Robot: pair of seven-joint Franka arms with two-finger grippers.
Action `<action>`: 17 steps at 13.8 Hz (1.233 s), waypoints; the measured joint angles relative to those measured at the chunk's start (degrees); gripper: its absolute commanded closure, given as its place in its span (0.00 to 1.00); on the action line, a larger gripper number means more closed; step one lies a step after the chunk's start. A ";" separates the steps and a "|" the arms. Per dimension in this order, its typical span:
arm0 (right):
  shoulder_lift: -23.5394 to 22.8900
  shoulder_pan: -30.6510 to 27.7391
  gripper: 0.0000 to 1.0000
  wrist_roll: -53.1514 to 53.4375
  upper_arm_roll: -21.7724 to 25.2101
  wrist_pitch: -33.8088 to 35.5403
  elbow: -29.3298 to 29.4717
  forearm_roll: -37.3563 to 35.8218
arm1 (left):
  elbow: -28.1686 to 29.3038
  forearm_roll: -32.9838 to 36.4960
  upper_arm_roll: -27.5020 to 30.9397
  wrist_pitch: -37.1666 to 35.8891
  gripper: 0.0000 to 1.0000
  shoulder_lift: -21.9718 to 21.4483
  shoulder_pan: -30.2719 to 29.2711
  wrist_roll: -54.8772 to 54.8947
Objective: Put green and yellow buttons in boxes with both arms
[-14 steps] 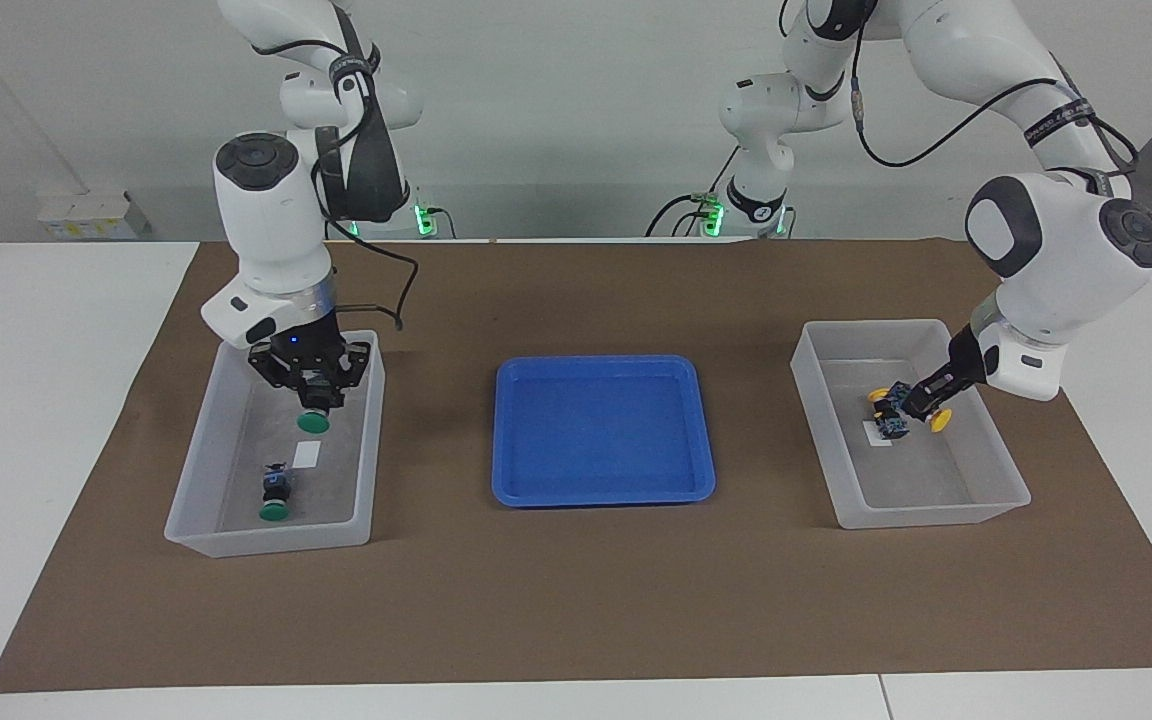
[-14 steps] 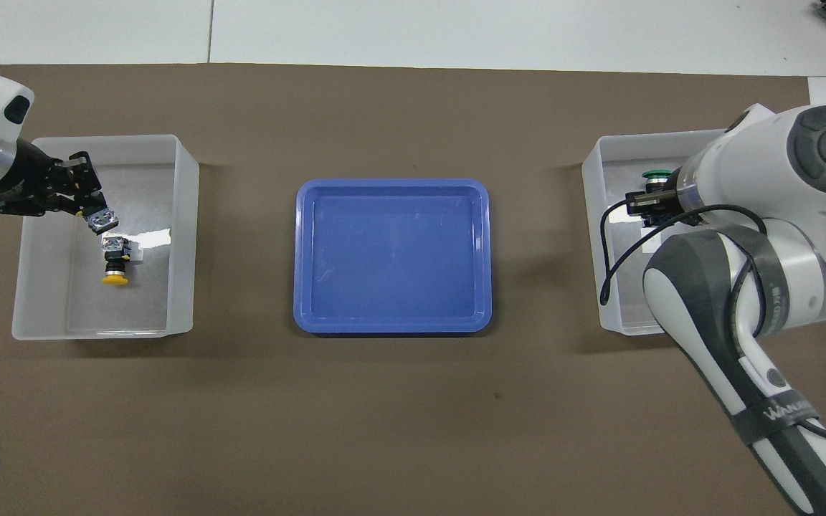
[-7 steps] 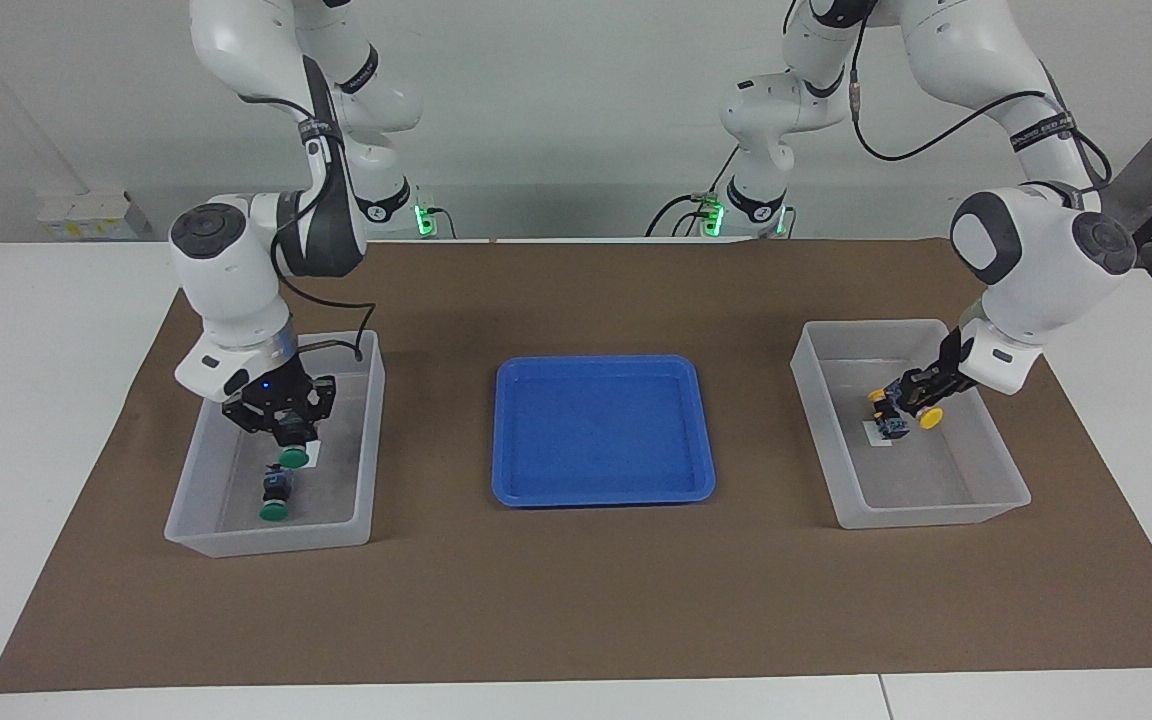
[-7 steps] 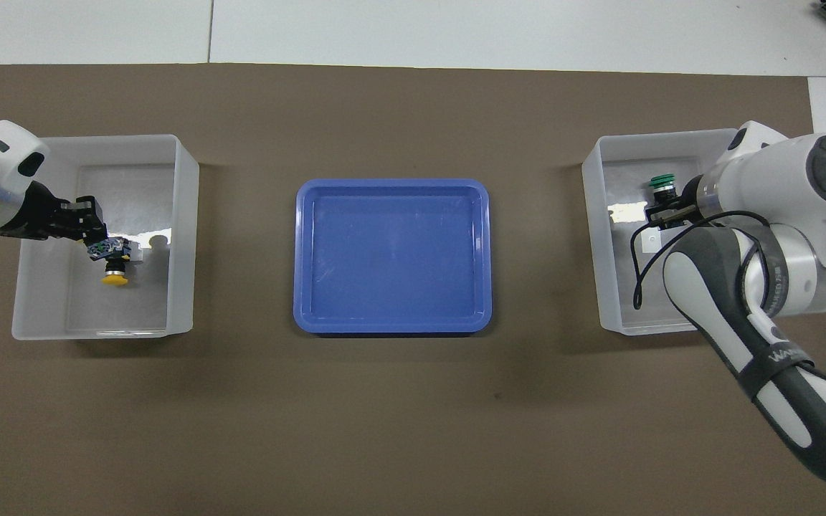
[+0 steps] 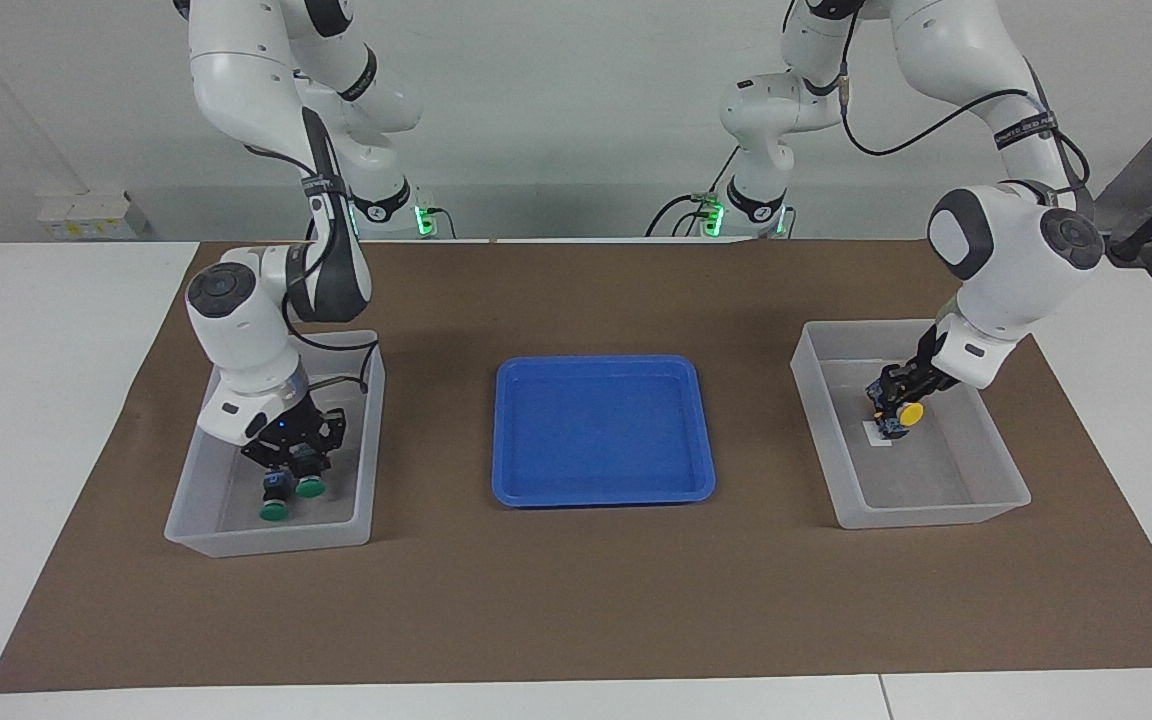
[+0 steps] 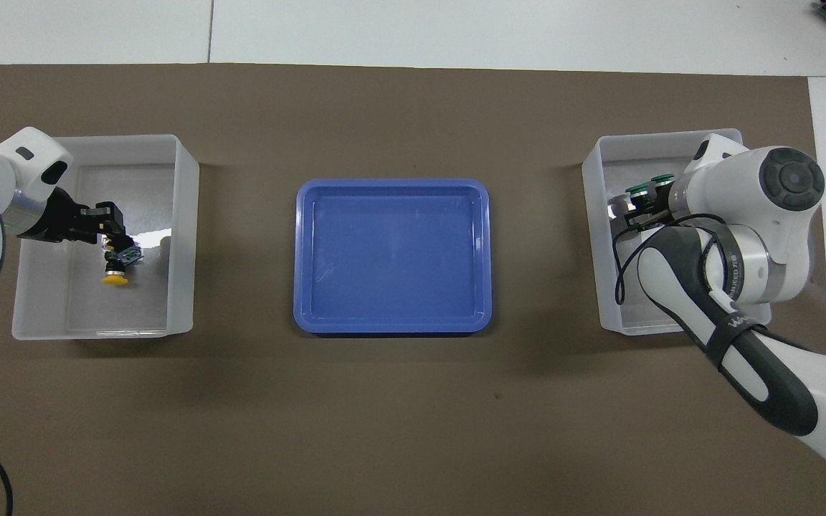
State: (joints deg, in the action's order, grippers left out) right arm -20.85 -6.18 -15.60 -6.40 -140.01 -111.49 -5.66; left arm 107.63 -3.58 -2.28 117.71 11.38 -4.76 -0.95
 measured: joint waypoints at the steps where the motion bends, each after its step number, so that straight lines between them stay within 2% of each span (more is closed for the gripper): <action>1: -0.48 0.01 0.16 0.00 0.00 -0.33 0.00 0.00 | -0.01 0.02 -0.01 -0.05 0.37 -0.11 0.08 0.00; 4: -0.57 0.02 0.08 0.04 -0.01 -0.39 0.27 0.01 | -0.87 0.95 -0.06 -1.83 0.37 -0.26 0.13 0.46; 6: -0.08 0.02 0.00 1.68 -0.01 -0.38 0.67 0.07 | -3.22 1.50 -0.14 -5.52 0.37 -0.41 0.87 0.67; 7: 0.60 0.04 0.00 3.71 -0.02 -0.24 0.80 0.07 | -4.70 1.58 -0.18 -7.70 0.37 -0.60 1.44 0.67; 9: 3.56 0.43 0.00 10.53 -0.08 1.97 1.26 0.08 | -8.70 1.72 -0.30 -13.12 0.37 -1.07 2.63 0.67; 12: 10.00 0.90 0.00 19.33 -0.44 9.80 1.61 0.08 | -14.22 1.77 -0.47 -20.52 0.36 -2.20 3.72 0.67; 14: 14.14 1.03 0.00 21.72 -0.49 14.69 1.63 0.17 | -15.61 1.78 -0.57 -23.33 0.34 -4.46 4.22 0.67; 17: 19.24 1.32 0.00 22.97 -0.50 20.75 1.64 4.30 | -15.74 1.79 -0.54 -28.61 0.33 -9.21 4.39 0.67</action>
State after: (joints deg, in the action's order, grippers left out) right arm -1.61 -4.87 7.37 -6.90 -119.26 -109.85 -1.36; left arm 91.88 -1.78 -2.82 89.09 2.17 -0.37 -0.29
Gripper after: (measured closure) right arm 0.000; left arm 0.330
